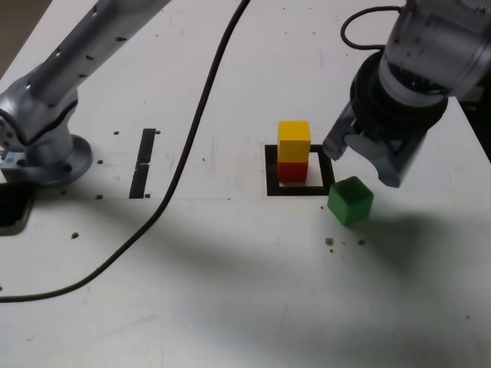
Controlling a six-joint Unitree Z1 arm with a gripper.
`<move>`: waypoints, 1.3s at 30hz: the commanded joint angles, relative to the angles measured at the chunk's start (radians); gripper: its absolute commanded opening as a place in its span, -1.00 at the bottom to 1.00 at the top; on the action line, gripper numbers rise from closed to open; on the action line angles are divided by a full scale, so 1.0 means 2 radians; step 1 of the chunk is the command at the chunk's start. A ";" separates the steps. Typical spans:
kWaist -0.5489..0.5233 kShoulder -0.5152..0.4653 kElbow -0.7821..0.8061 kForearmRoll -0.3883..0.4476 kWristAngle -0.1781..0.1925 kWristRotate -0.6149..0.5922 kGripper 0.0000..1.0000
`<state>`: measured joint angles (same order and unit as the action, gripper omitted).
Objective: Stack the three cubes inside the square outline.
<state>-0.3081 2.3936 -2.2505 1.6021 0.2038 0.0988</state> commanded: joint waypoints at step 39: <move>-0.022 0.008 0.018 -0.044 -0.011 -0.001 -0.69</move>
<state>-0.3492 2.4190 -2.2113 1.5143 0.1809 0.0959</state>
